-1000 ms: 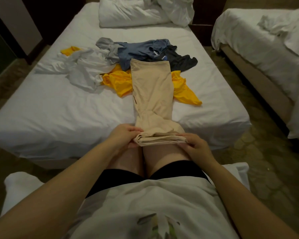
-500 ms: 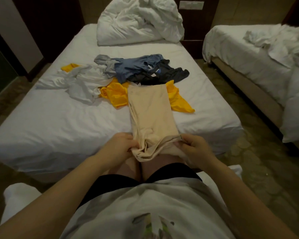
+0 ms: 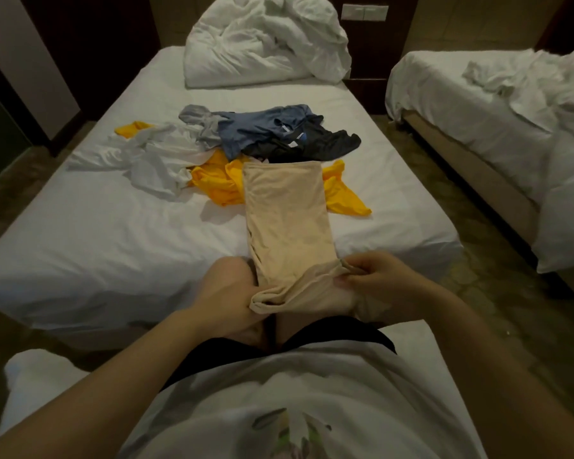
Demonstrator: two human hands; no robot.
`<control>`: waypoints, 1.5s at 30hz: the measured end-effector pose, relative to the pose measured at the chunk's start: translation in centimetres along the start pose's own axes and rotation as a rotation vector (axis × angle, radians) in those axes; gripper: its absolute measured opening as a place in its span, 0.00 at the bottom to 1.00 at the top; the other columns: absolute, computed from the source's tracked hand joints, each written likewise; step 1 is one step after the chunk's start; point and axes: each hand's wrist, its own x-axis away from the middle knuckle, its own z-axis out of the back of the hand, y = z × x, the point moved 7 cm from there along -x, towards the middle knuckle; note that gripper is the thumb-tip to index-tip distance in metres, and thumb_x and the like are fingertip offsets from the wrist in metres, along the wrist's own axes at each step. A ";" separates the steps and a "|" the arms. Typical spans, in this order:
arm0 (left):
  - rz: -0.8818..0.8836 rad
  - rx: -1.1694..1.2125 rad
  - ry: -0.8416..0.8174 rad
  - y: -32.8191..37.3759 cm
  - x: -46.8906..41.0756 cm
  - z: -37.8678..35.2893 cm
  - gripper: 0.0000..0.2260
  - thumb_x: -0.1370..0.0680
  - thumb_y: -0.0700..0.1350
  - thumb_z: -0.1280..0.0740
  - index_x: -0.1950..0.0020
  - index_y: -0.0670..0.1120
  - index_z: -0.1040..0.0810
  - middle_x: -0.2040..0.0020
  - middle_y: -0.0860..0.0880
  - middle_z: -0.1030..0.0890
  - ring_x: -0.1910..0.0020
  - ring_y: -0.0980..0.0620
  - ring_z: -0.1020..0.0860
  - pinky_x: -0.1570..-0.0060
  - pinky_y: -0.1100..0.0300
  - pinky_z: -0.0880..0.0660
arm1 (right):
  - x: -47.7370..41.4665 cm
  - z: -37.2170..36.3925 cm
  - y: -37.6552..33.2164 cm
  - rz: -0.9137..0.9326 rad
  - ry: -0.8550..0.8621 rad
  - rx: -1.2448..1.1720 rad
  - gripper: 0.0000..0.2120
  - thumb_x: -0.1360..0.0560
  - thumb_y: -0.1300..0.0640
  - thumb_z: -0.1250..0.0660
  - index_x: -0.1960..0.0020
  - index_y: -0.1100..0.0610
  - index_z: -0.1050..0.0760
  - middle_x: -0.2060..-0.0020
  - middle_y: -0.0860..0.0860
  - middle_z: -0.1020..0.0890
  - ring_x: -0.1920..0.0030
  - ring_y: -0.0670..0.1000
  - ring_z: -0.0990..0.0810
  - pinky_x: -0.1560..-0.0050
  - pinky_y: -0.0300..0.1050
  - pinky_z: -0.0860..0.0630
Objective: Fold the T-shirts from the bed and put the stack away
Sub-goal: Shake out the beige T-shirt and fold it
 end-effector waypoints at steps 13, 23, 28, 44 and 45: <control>-0.009 1.102 -0.292 1.9 -7.2 2.3 0.15 0.28 0.38 0.28 0.46 0.52 0.24 0.49 0.55 0.20 0.43 0.51 0.24 0.51 0.68 0.26 | -12.3 7.0 0.3 0.011 0.262 0.118 0.03 0.27 0.61 0.30 0.59 0.59 0.19 0.70 0.48 0.25 0.70 0.37 0.29 0.68 0.34 0.36; 0.387 1.595 -0.426 -2.5 -26.0 3.2 0.14 0.30 0.33 0.34 0.45 0.42 0.21 0.55 0.44 0.16 0.56 0.47 0.17 0.52 0.53 0.21 | -34.4 10.8 4.0 -0.071 0.384 0.228 0.04 0.26 0.53 0.32 0.57 0.52 0.21 0.63 0.49 0.21 0.57 0.50 0.25 0.57 0.44 0.31; 0.603 1.641 -0.344 -6.2 -29.2 -2.8 0.09 0.25 0.37 0.37 0.47 0.40 0.21 0.60 0.44 0.15 0.62 0.48 0.17 0.58 0.56 0.21 | -40.9 7.6 10.7 -0.165 0.270 0.364 0.11 0.24 0.50 0.36 0.48 0.54 0.20 0.51 0.54 0.17 0.47 0.55 0.22 0.51 0.49 0.25; 0.426 1.588 -0.284 -5.1 -23.2 -5.4 0.16 0.23 0.43 0.36 0.36 0.52 0.32 0.42 0.49 0.20 0.47 0.50 0.20 0.53 0.55 0.20 | -32.4 6.5 14.4 -0.302 0.527 -0.320 0.22 0.27 0.52 0.29 0.36 0.52 0.32 0.46 0.49 0.22 0.50 0.47 0.23 0.49 0.45 0.25; 0.446 1.546 -0.297 -4.8 -22.1 -5.5 0.13 0.22 0.44 0.37 0.38 0.53 0.32 0.44 0.51 0.20 0.49 0.52 0.19 0.55 0.57 0.20 | -31.5 5.9 14.8 -0.323 0.507 -0.325 0.24 0.28 0.53 0.29 0.35 0.53 0.33 0.44 0.50 0.23 0.48 0.48 0.23 0.49 0.46 0.25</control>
